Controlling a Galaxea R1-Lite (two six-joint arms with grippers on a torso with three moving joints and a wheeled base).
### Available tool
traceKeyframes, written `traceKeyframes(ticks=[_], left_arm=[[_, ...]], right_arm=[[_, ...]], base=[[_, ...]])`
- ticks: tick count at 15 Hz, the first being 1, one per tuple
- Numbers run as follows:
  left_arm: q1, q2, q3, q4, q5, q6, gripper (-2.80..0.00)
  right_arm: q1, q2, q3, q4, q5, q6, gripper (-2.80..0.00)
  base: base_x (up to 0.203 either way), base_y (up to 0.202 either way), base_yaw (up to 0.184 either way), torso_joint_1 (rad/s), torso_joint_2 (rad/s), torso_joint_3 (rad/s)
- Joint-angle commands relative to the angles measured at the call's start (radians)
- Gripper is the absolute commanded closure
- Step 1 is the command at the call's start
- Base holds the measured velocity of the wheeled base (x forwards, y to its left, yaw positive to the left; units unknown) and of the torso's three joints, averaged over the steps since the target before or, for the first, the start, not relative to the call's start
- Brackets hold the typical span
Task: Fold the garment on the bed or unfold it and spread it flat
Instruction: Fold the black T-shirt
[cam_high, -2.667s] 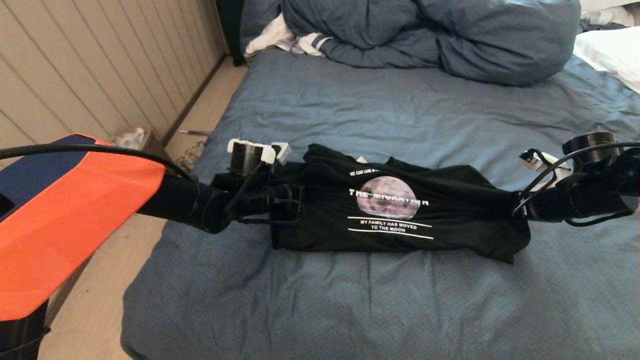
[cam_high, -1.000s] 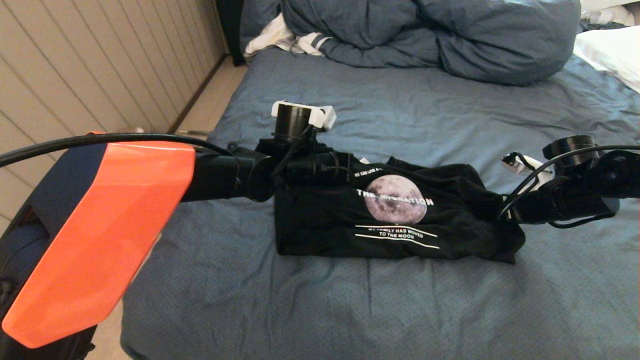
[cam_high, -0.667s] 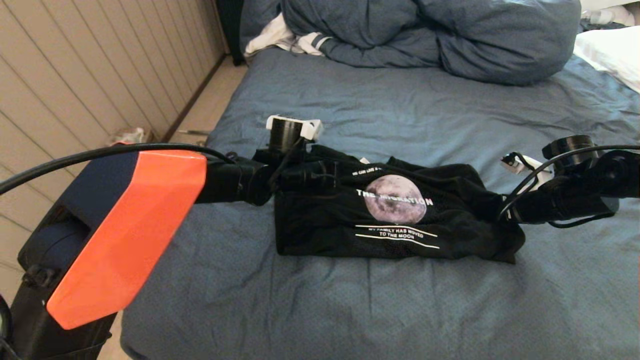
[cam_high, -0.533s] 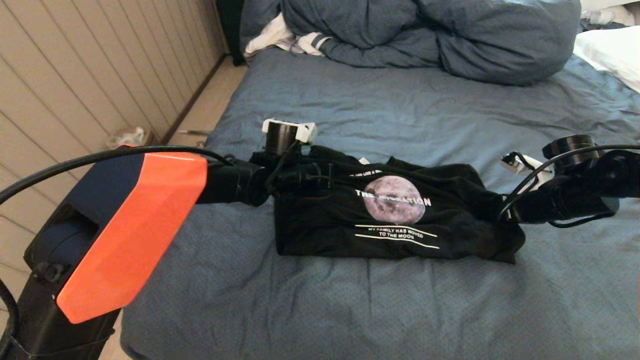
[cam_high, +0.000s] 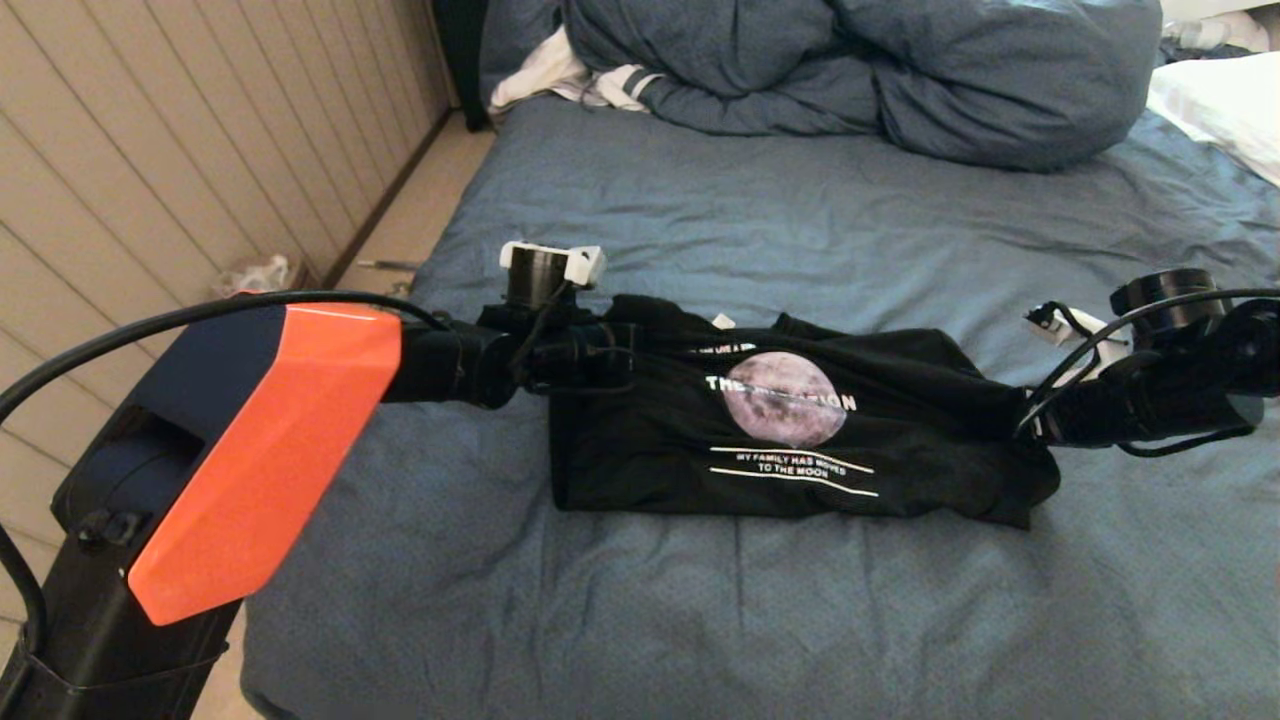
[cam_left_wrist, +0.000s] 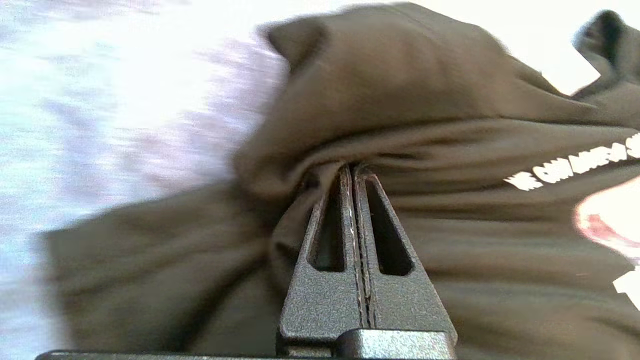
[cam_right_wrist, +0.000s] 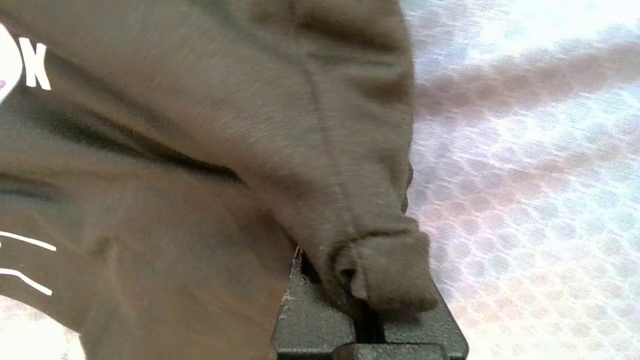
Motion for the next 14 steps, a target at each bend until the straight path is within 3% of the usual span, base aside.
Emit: traceKeyframes(ticks=[1,6,11,14], left_arm=[[0.022,-0.004,0.0,0.0,0.001,-0.002,0.0],[0.08,-0.024,0.001,0.002,-0.001,-0.003,0.0],[0.08,-0.054,0.005,0.004,0.001,-0.011,0.0],[0.105,-0.157,0.044,0.034,-0.016,-0.083,0.0]], right_arm=[[-0.013,-0.002,0.002,0.001,0.001,-0.002,0.0],[-0.013,0.006,0.0,0.001,0.002,-0.002,0.0],[-0.007,0.003,0.001,0.001,0.003,0.0,0.0],[-0.006,-0.003,0.0,0.001,0.005,0.001,0.0]], base=[[0.0,0.0,0.0,0.0,0.0,0.0],[0.0,0.0,0.0,0.0,0.0,0.0],[0.0,0.0,0.0,0.0,0.0,0.0],[0.0,0.0,0.0,0.0,0.0,0.0]])
